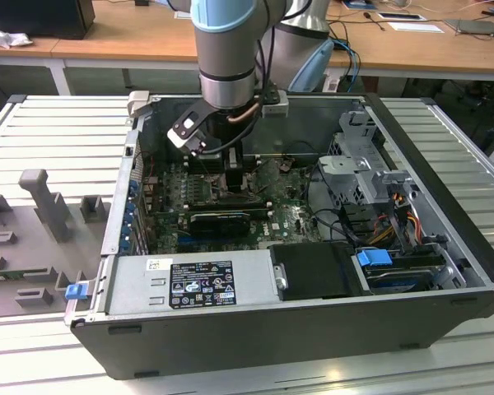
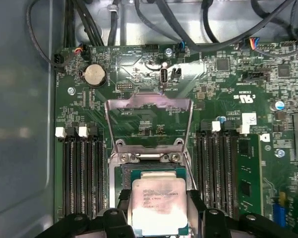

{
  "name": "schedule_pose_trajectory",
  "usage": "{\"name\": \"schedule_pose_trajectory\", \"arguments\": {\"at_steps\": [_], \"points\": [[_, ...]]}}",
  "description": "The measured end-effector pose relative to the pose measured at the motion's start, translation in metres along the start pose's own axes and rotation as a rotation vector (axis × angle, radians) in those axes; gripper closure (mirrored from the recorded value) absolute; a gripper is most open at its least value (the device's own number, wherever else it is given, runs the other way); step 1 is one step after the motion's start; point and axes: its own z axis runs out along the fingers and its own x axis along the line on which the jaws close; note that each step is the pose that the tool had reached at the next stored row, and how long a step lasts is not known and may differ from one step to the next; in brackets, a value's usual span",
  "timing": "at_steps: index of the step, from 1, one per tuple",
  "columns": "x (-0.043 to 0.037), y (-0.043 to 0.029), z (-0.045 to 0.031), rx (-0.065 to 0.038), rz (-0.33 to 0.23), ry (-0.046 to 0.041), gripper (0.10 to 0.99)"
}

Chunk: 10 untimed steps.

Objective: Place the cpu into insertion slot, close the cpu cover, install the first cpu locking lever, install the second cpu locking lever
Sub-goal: 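Place the cpu into insertion slot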

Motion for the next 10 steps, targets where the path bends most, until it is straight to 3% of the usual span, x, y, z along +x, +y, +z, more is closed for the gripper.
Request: {"name": "schedule_pose_trajectory", "arguments": {"at_steps": [10], "points": [[0.0058,-0.0020,0.0117,0.000,0.013,-0.0013,0.557]]}}
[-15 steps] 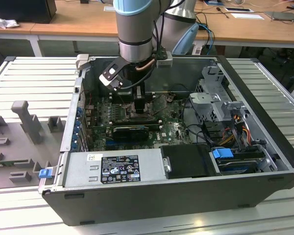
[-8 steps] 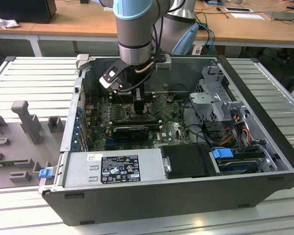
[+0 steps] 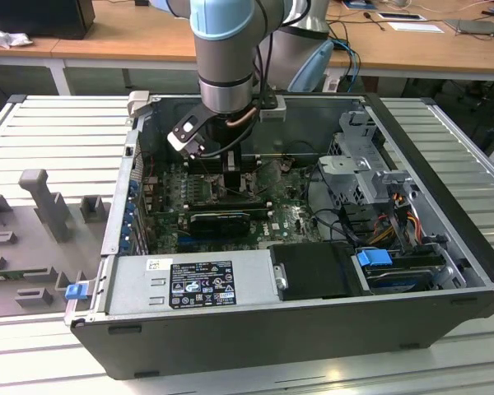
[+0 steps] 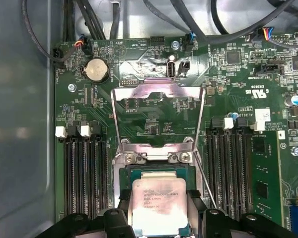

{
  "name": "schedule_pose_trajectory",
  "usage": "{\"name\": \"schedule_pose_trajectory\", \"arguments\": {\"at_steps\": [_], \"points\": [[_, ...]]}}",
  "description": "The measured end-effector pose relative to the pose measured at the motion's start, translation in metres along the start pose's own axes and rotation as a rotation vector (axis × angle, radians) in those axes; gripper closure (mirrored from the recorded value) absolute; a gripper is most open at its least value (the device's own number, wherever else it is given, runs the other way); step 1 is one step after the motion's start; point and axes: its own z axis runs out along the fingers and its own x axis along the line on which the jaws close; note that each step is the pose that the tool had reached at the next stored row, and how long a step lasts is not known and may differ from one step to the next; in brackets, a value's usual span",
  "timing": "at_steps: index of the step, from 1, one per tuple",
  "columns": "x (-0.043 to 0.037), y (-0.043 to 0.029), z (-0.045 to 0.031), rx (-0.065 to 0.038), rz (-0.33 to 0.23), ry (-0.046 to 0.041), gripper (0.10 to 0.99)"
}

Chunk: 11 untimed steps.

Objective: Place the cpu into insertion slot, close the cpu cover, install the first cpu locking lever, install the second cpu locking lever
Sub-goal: 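Place the cpu into insertion slot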

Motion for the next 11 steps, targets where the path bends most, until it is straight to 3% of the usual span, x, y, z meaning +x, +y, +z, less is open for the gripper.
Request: {"name": "schedule_pose_trajectory", "arguments": {"at_steps": [11], "points": [[0.0002,-0.0006,0.0050,0.000,0.000,-0.0003,0.557]]}}
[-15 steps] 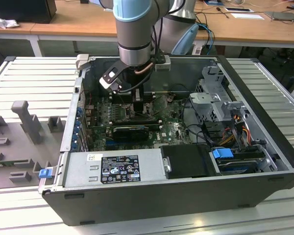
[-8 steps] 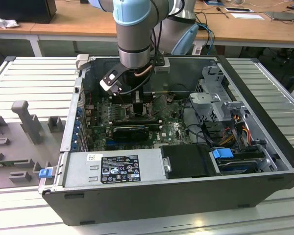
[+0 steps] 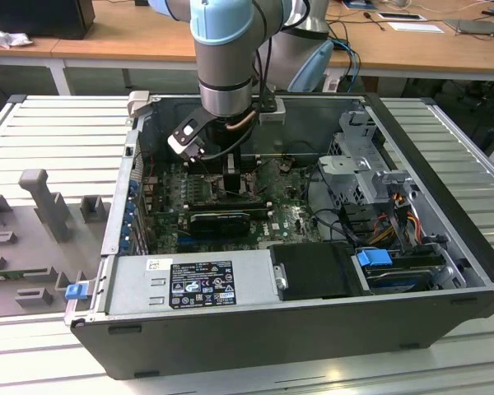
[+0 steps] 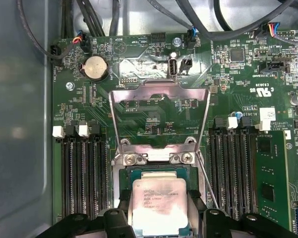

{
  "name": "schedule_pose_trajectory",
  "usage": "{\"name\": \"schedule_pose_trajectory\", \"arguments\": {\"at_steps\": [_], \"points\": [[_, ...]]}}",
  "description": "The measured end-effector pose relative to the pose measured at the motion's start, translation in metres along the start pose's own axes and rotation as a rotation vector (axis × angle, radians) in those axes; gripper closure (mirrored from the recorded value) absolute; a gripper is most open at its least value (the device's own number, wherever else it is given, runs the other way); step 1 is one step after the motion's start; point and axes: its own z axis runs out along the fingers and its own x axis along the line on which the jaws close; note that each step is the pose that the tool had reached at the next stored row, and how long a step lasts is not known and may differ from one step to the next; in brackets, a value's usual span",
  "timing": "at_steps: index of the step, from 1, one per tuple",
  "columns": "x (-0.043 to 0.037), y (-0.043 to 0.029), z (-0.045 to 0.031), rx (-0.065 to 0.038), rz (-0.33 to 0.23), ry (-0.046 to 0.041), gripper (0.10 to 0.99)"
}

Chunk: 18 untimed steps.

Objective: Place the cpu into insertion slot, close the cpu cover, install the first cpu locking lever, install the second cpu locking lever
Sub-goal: 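Place the cpu into insertion slot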

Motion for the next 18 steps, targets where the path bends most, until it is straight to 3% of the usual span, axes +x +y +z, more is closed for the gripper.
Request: {"name": "schedule_pose_trajectory", "arguments": {"at_steps": [2,10,13,14,18], "points": [[0.0001,0.0000,0.0001,0.000,0.000,0.0002,0.482],[0.0001,0.0004,-0.0042,0.000,0.000,-0.0001,0.498],[0.0002,0.0005,-0.0057,0.000,0.000,-0.0001,0.686],[0.0002,0.0006,-0.0061,0.000,0.000,-0.0001,0.686],[0.0003,0.0008,-0.0087,0.000,0.000,-0.0004,0.929]]}}
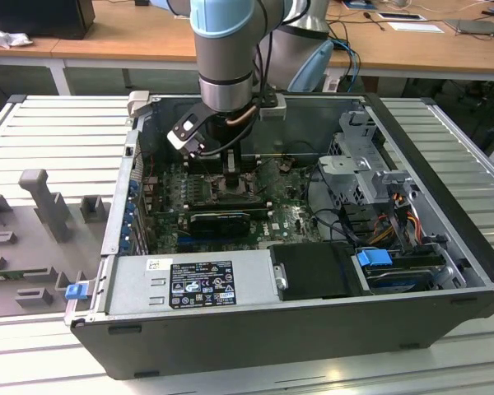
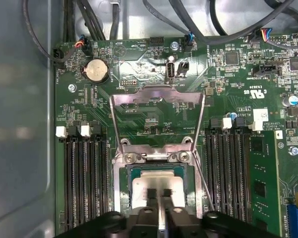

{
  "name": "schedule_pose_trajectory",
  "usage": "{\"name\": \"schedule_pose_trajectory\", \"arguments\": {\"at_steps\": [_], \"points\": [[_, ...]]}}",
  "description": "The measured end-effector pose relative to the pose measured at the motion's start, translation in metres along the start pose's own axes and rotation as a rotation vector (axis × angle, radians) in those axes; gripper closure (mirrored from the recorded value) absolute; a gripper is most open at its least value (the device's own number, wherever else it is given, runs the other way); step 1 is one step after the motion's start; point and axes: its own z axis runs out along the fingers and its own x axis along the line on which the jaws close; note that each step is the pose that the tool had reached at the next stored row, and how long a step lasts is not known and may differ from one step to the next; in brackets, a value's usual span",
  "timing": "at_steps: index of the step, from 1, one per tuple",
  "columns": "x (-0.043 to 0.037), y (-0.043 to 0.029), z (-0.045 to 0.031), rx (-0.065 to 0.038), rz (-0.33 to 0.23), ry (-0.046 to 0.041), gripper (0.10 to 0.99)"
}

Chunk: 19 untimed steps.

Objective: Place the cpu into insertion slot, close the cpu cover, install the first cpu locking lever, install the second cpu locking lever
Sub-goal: 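Place the cpu into insertion slot, then close the cpu cover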

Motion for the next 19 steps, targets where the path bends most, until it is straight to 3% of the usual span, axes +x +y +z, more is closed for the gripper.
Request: {"name": "schedule_pose_trajectory", "arguments": {"at_steps": [2,4,8,13,19], "points": [[0.0000,0.0001,-0.0011,0.000,0.000,-0.0001,0.980],[0.0001,0.0007,-0.0085,0.000,0.000,-0.0002,0.980],[-0.0013,0.0054,-0.0087,0.003,0.001,0.0049,0.980],[-0.0012,0.0063,-0.0183,0.003,0.001,0.0056,0.980],[-0.0009,0.0112,-0.0194,0.003,0.001,0.0055,0.980]]}}
